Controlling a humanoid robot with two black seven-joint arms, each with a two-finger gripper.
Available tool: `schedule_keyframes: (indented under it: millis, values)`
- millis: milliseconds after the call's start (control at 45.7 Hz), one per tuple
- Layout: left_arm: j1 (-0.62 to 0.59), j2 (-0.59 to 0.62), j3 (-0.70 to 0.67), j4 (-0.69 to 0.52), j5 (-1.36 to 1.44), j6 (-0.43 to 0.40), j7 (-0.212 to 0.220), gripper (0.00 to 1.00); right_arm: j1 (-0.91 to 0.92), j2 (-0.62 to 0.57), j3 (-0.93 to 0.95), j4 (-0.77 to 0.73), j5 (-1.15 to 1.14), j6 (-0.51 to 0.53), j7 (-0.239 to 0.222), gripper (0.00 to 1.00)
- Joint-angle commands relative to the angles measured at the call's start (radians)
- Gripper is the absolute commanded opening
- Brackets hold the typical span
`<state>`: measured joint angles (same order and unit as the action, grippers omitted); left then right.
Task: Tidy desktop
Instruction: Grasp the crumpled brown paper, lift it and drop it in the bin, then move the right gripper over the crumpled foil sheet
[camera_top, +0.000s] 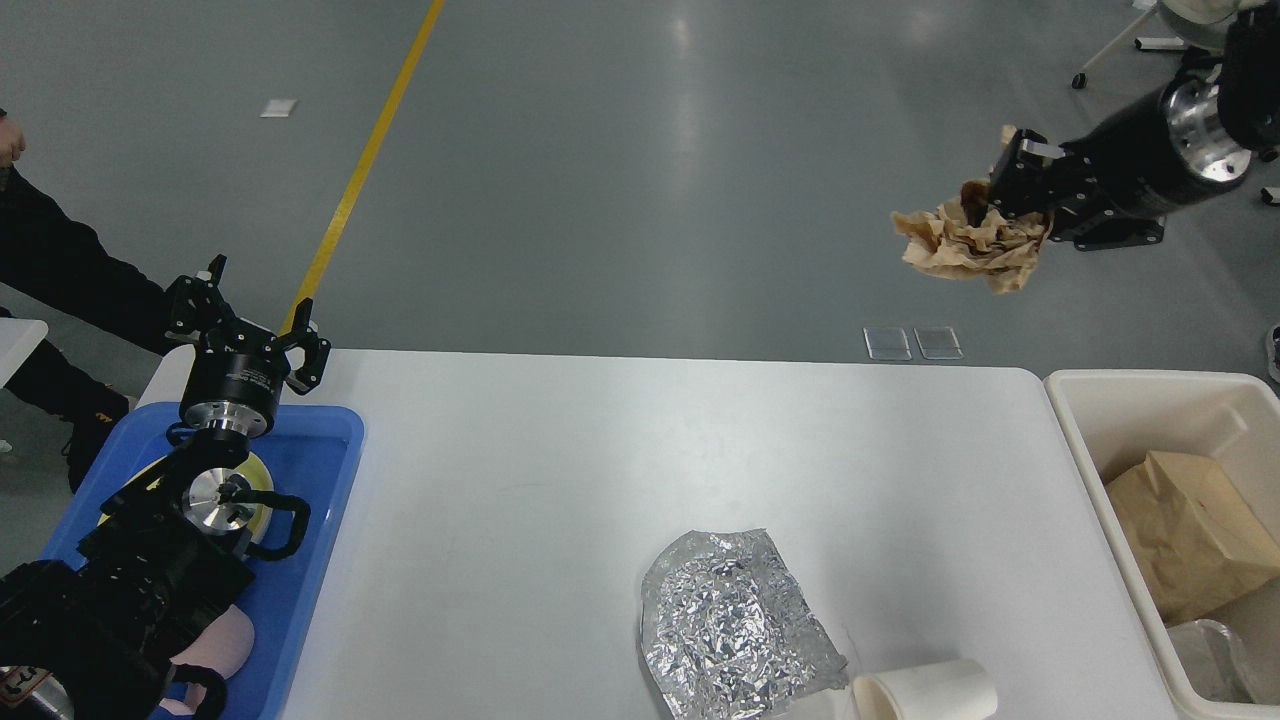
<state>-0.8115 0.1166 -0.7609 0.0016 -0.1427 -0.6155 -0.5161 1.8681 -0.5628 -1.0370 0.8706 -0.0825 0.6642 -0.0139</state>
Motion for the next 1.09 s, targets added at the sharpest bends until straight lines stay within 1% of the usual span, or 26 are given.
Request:
schedule_keyframes:
  millis: [0,22,44,131,197,350,394,415,437,459,481,503,656,1071]
  values:
    - [0.0,0.0,0.0,0.0,0.0,-0.001,0.001,0.96,-0.251,-0.005,0.0,-0.214,0.017,-0.109,0.0,0.11]
    - [0.0,0.0,0.0,0.0,0.0,0.0,0.001,0.96,-0.291,-0.006,0.003,-0.247,0.018,-0.123,0.0,0.22]
    - [0.0,0.0,0.0,0.0,0.0,0.0,0.001,0.96,-0.323,-0.006,0.005,-0.275,0.018,-0.135,0.0,0.26]
    - [0.0,0.0,0.0,0.0,0.0,0.0,0.001,0.96,-0.431,-0.008,0.003,-0.369,0.026,-0.19,0.0,0.26]
    - [0.0,0.0,0.0,0.0,0.0,0.0,0.001,0.96,-0.519,-0.019,0.005,-0.439,0.033,-0.256,0.0,0.26]
    - [0.0,0.0,0.0,0.0,0.0,0.0,0.001,0.96,-0.786,-0.022,0.017,-0.607,0.033,-0.483,0.0,0.26]
    - [0.0,0.0,0.0,0.0,0.0,0.0,0.001,0.96,-0.852,-0.02,0.029,-0.636,0.035,-0.521,0.0,0.28]
    - [0.0,0.0,0.0,0.0,0.0,0.0,0.001,0.96,-0.883,-0.02,0.04,-0.647,0.036,-0.541,0.0,0.32]
    - [0.0,0.0,0.0,0.0,0.0,0.0,0.001,0.96,-0.908,-0.02,0.052,-0.657,0.038,-0.558,0.002,0.4]
    - [0.0,0.0,0.0,0.0,0.0,0.0,0.001,0.96,-0.947,-0.02,0.087,-0.668,0.04,-0.572,0.003,0.66]
    - [0.0,0.0,0.0,0.0,0.0,0.0,0.001,0.96,-0.958,-0.02,0.11,-0.67,0.04,-0.58,0.003,0.85]
    - [0.0,0.0,0.0,0.0,0.0,0.0,0.001,0.96,-0.968,-0.02,0.135,-0.67,0.04,-0.584,0.003,1.0]
    - [0.0,0.0,0.0,0.0,0.0,0.0,0.001,0.96,-1.014,-0.019,0.241,-0.66,0.04,-0.583,0.005,1.0]
    - [0.0,0.0,0.0,0.0,0.0,0.0,0.001,0.96,-1.026,-0.006,0.271,-0.654,0.04,-0.574,0.006,1.0]
